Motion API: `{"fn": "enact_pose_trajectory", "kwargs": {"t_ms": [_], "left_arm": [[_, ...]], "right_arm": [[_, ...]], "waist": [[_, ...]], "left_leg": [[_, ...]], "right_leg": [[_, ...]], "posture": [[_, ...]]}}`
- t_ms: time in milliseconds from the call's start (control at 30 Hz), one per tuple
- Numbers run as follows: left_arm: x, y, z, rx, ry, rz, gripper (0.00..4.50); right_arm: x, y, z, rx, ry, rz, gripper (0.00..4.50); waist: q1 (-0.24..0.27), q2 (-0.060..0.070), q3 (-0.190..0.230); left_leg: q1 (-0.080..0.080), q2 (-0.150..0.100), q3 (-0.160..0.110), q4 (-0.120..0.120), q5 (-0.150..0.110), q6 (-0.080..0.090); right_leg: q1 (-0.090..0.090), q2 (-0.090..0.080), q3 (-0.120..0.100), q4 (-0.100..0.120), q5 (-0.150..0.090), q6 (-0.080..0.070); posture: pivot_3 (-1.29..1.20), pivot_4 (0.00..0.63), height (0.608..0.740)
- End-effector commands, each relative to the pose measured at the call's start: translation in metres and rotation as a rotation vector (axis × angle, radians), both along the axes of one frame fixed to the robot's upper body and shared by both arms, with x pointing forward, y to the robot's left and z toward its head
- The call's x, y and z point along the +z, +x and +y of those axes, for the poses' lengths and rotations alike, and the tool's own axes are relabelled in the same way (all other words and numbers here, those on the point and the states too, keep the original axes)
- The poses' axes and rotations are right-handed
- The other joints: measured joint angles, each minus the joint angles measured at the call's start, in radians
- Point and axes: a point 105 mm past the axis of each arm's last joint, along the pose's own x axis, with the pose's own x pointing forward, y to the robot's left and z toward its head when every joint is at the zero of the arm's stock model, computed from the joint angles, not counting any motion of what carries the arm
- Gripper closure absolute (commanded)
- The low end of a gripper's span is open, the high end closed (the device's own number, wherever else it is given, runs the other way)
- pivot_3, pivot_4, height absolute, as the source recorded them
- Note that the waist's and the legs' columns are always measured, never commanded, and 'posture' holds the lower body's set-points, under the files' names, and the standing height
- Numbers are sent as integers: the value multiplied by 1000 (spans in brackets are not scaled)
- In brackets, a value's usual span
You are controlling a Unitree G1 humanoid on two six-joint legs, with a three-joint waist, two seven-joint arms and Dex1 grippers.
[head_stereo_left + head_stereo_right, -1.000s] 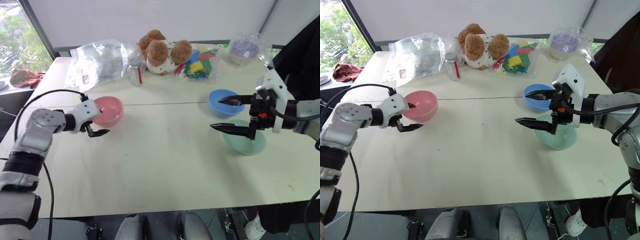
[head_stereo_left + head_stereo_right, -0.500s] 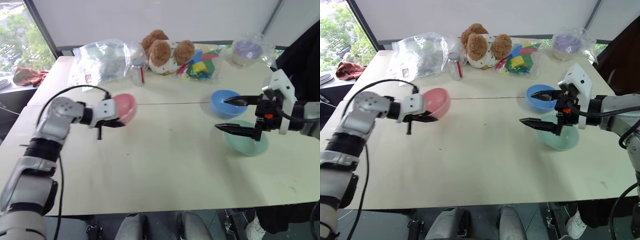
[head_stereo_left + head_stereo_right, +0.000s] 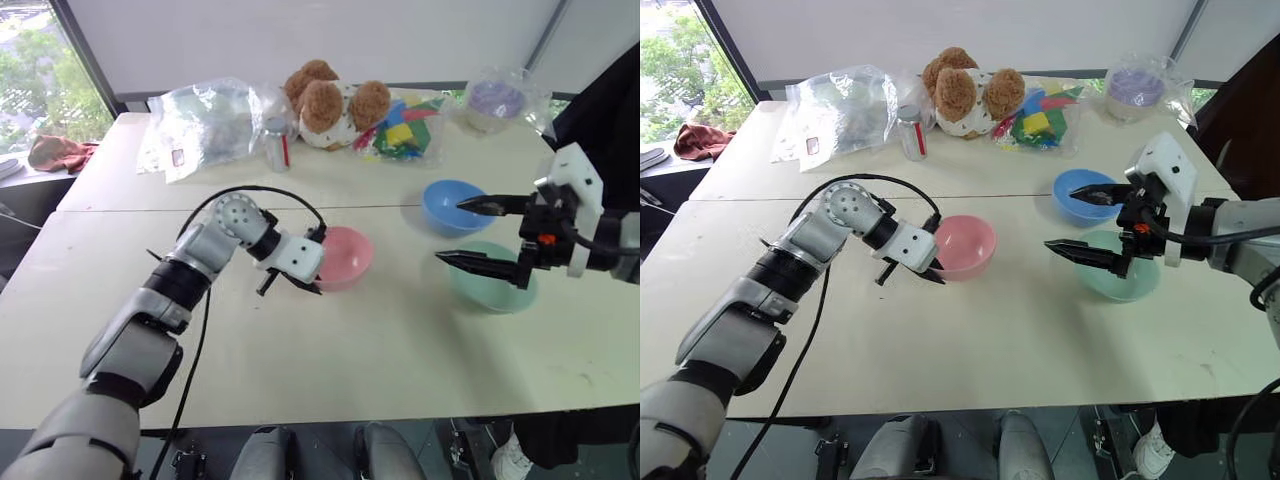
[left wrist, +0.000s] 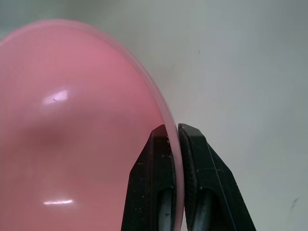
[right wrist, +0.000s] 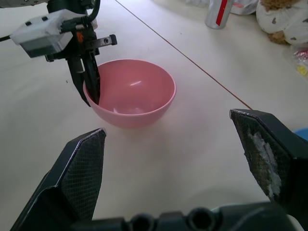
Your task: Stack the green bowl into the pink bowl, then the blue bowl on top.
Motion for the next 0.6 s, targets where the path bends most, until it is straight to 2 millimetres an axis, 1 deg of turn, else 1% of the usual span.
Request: {"fn": "enact_pose_trajectory", "kwargs": {"t_ms": [33,67,100,200,267,300,367,433,500,567,600], "left_arm": [[10,3,-12,-42,-9,-68,3749],[12,2,-14,-47,-17,-66,3431],[14,2,-15,-52,-24,-65,2988],[25,1,-18,-52,-66,-66,1303],[36,-2,-17,-49,-108,-31,403],[44,-6,-16,-48,-141,6,80],[62,-13,-11,-44,-206,76,80],[73,-18,-5,-33,-246,112,80],[90,-20,17,32,-306,166,80],[113,-19,42,130,-405,232,80],[120,-19,49,162,-441,254,80]], "right_arm": [[14,-6,0,-4,-13,-63,0],[14,-7,0,-6,-12,-64,0],[14,-7,0,-7,-12,-64,0],[13,-7,-2,-10,-11,-62,0],[11,-6,-3,-14,-19,-57,0],[10,-6,-3,-15,-21,-53,0],[7,-5,-5,-20,-25,-42,0],[4,-5,-7,-30,-32,-31,0],[-4,0,-14,-75,-50,-6,0],[-17,5,-23,-128,-73,36,0],[-22,6,-25,-143,-79,50,0]], "waist": [[2,0,0],[2,0,0],[0,0,0],[0,0,0],[0,0,0],[0,0,0],[-1,0,0],[-4,0,0],[-7,0,0],[-10,0,0],[-12,0,0]], "left_leg": [[0,0,0,0,0,0],[0,0,0,0,0,0],[0,0,0,1,0,0],[0,0,0,0,0,0],[0,0,-1,0,0,0],[0,0,-1,0,0,0],[0,0,-1,0,0,0],[0,0,-1,0,0,0],[0,1,-1,0,0,0],[0,1,-1,0,0,0],[0,1,-1,0,0,0]], "right_leg": [[0,0,0,0,0,0],[0,0,0,0,0,0],[0,0,0,0,0,0],[0,0,0,0,0,0],[0,0,0,0,0,0],[0,0,0,0,0,0],[0,0,0,0,0,0],[0,0,0,0,0,0],[0,0,1,0,0,0],[0,1,1,0,0,0],[0,1,1,0,0,0]], "posture": [[0,150,740],[0,150,740],[0,150,740],[0,150,740],[0,150,740],[0,150,740],[0,150,740],[0,150,740],[0,150,740],[0,150,740],[0,150,740]]}}
